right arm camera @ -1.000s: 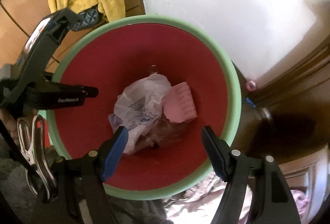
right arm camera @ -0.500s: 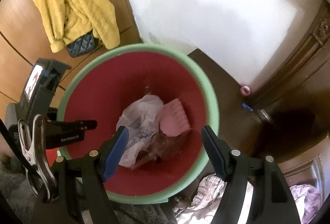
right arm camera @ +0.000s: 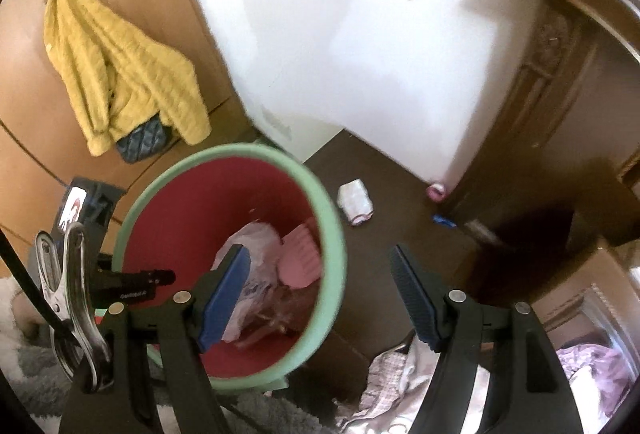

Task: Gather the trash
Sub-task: 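Reach the open right tool to the white cloth on the nightstand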

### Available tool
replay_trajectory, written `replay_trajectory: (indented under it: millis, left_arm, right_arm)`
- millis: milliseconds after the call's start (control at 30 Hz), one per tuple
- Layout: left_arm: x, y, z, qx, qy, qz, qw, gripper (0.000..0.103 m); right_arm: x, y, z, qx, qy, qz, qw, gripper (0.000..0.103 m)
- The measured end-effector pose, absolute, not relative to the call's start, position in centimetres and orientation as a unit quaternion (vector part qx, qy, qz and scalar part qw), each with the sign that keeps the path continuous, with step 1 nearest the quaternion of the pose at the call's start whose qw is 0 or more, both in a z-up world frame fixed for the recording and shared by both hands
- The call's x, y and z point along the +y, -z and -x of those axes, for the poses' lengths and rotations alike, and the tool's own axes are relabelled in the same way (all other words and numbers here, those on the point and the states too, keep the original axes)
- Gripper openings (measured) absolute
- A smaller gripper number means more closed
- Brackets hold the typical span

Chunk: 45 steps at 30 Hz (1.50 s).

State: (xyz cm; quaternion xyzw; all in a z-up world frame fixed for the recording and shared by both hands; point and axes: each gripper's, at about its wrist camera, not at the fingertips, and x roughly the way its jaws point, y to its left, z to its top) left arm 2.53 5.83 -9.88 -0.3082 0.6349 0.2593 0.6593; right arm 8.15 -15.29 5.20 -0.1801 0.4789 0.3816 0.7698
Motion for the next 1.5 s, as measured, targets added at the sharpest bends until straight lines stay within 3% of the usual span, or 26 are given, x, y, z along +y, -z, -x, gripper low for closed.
replay_trajectory:
  millis: [567, 1000, 1500]
  left_arm:
    - [4.5, 10.0, -3.2, 0.661, -0.254, 0.268, 0.653, 0.024]
    - [2.7, 10.2, -3.6, 0.685, -0.243, 0.207, 0.655, 0.026]
    - [3.2, 10.5, -3.3, 0.689, -0.238, 0.217, 0.650, 0.026]
  right_arm:
    - [-24.9, -3.1, -14.7, 0.535, -0.239, 0.065, 0.808, 0.075]
    - [-29.0, 8.5, -14.2, 0.601, -0.195, 0.056, 0.773, 0.075]
    - [-26.8, 14.1, -19.8, 0.621, -0.167, -0.025, 0.765, 0.070]
